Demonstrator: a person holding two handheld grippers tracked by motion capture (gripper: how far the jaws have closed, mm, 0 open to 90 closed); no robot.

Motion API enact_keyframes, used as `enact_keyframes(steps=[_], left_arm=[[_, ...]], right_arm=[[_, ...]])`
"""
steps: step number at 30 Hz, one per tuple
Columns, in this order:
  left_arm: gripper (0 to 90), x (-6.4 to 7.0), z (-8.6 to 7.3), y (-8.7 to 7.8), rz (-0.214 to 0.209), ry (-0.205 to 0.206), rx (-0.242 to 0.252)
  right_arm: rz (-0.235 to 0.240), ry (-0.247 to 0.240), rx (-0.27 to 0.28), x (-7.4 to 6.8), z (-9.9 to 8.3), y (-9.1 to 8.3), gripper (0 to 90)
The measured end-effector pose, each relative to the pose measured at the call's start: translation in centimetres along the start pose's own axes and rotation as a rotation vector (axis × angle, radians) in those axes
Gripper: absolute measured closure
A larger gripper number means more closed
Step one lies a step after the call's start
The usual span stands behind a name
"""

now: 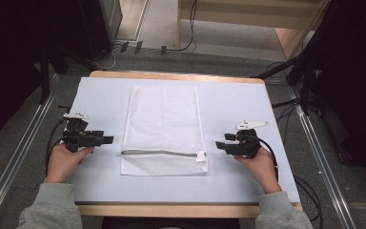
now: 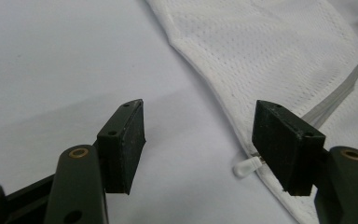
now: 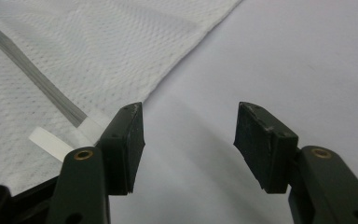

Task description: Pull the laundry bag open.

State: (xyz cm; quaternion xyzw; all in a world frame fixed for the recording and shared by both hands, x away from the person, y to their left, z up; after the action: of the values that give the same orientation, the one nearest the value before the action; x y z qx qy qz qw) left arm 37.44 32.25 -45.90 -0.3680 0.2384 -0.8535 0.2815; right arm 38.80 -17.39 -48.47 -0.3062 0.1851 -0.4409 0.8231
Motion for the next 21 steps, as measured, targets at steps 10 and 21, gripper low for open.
enact_keyframes(steps=[10, 21], left_arm=[[34.2, -0.5, 0.2, 0.3, 0.023, 0.0, -0.012], [29.3, -1.0, 0.5, 0.9, 0.029, -0.016, -0.011]], right_arm=[[-0.035, 0.027, -0.014, 1.3, -0.7, 0.0, 42.0], [-0.074, 0.038, -0.038, 2.2, -1.6, 0.0, 39.0]])
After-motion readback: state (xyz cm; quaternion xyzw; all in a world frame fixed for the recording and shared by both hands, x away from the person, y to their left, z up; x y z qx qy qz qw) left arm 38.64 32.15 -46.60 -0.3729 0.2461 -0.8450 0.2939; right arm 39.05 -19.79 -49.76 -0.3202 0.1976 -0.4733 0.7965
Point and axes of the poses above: each handheld gripper's, and its own axes: y roughly forward along the jaws, z roughly out of its top, x roughly to its right, the point moved 4 cm from there along y, roughly forward along the jaws, and after that the axes turned 14 degrees about -z, right-handed, at the moved point
